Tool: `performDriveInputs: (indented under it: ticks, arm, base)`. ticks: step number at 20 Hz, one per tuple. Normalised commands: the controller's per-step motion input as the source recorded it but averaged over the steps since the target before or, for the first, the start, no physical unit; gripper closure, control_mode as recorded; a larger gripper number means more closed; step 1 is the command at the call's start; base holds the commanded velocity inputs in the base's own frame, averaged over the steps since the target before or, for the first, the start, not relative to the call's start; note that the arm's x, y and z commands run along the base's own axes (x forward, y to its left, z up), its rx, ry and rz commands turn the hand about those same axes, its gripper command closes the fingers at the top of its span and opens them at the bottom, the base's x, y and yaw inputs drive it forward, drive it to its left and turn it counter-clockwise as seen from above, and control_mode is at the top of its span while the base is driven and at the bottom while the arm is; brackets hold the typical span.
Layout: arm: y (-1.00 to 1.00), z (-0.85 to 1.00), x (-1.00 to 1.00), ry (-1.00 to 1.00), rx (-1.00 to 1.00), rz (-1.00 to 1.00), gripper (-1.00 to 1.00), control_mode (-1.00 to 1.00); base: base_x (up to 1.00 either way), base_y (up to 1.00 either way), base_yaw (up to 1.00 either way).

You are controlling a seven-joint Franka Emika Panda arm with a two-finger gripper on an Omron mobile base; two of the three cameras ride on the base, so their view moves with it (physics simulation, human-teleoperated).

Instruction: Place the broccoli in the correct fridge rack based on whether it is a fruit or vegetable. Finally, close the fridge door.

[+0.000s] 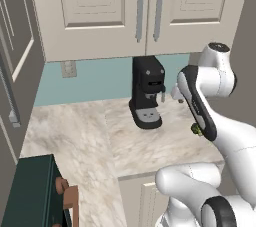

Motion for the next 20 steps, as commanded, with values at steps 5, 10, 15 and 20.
performDriveInputs:
  ticks: [5,10,15,20]
  arm:
    - [-0.89,-0.96,-0.02,0.0,-0.05,0.0,-1.0,-1.0]
    - [-0.7,-0.32,-0.01,0.0,0.05,0.0,-1.0,-1.0]
    - [-0.32,-0.44,0.02,0.08,0.0,0.0,-1.0,-1.0]
    - [0.0,-0.32,0.28,0.05,-0.02,-0.03,-1.0,-1.0]
  base:
    - [0.0,0.0,0.0]
    - [0.0,0.0,0.0]
    - [0.0,0.0,0.0]
    - [0.0,0.0,0.0]
